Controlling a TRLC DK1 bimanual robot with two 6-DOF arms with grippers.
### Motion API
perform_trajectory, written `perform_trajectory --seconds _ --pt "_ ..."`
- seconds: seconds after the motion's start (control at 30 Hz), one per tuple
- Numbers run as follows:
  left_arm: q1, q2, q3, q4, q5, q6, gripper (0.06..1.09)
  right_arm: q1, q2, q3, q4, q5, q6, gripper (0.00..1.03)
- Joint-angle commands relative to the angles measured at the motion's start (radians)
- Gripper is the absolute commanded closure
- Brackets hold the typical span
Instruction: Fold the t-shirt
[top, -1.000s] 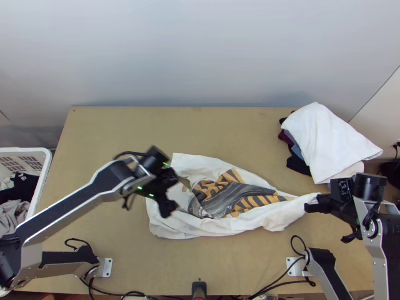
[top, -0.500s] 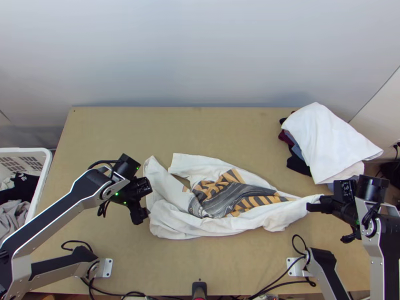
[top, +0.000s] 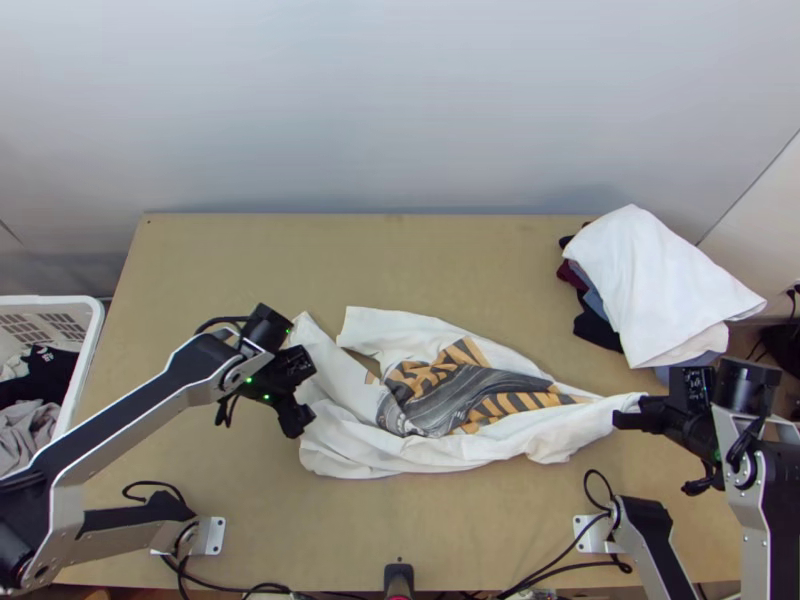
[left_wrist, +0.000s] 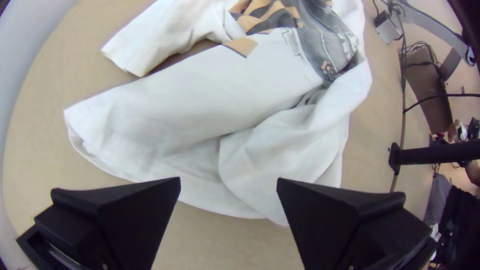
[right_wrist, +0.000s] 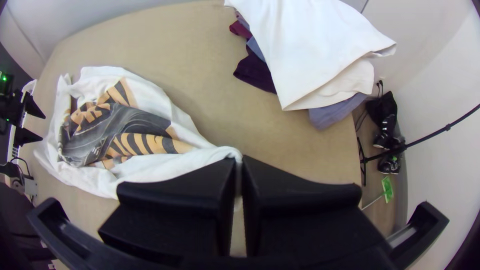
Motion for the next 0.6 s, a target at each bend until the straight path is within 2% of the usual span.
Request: perform_trajectory --seconds 0.0,0.1,0.3,0.37,0.57 --pt "-0.014 0.067 -0.001 0.021 0.024 -0.056 0.22 0.015 -0.009 0.005 -0.003 0.000 0.016 1.00" --pt "-0.016 0.093 -0.002 0.043 0.043 -0.074 0.37 0.017 -0.009 0.007 -0.001 0.000 0.022 1.00" --pt "-0.018 0.125 -0.012 0.113 0.050 -0.128 0.52 0.020 -0.009 0.012 0.000 0.000 0.027 1.00" --pt "-0.022 0.139 -0.012 0.115 0.066 -0.131 0.61 0.020 -0.010 0.010 0.000 0.000 0.027 1.00" --pt "-0.018 0.141 -0.036 0.123 0.112 -0.132 0.78 0.020 -0.013 0.010 0.000 0.000 0.029 1.00"
